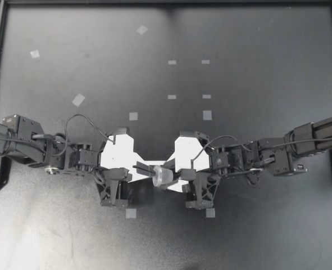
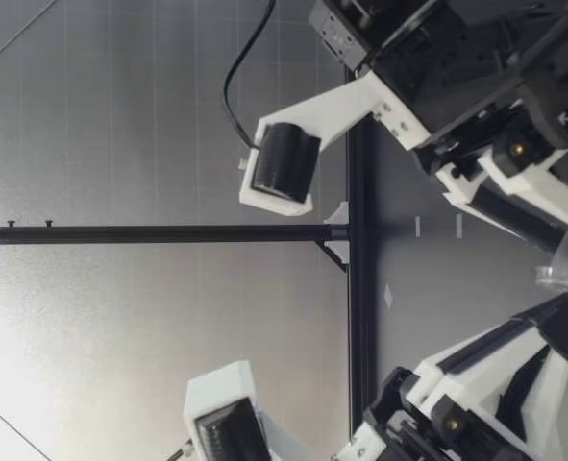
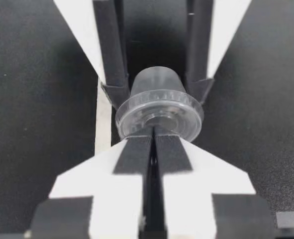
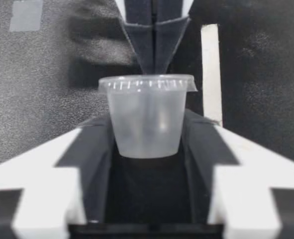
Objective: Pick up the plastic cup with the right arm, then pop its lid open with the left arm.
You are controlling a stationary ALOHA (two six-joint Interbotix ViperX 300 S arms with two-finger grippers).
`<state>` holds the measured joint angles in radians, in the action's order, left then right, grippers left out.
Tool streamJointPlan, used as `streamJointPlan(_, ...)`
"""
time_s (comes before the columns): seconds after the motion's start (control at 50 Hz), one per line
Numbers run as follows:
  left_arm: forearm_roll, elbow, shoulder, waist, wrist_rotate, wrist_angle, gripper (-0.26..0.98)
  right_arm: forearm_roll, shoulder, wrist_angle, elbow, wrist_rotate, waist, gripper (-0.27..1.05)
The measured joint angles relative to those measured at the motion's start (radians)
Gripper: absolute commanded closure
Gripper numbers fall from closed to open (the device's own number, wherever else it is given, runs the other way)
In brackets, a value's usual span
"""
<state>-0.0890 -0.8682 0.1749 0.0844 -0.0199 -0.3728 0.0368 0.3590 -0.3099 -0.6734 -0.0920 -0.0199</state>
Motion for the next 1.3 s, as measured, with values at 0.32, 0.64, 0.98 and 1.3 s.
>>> streamJointPlan(0.32, 0.0, 0.0, -0.002, 0.0, 0.003, -0.002, 0.73, 0.002, -0.02, 0.006, -0.008, -0.008, 0.003, 0.57)
streamJointPlan(0.64, -0.002, -0.083, -0.172, 0.002, 0.094, -0.193, 0.73, 0.003, -0.16, -0.334, -0.153, -0.012, -0.017, 0.57)
streamJointPlan(0.98, -0.003, -0.296, -0.313, 0.002, 0.433, -0.792, 0.66, 0.048, -0.307, -0.83, -0.399, 0.0, -0.023, 0.57)
streamJointPlan(1.3, 0.006, -0.227, -0.29, 0.0, 0.999, -0.634, 0.09, 0.132, -0.284, -1.068, -0.377, 0.189, -0.025, 0.57)
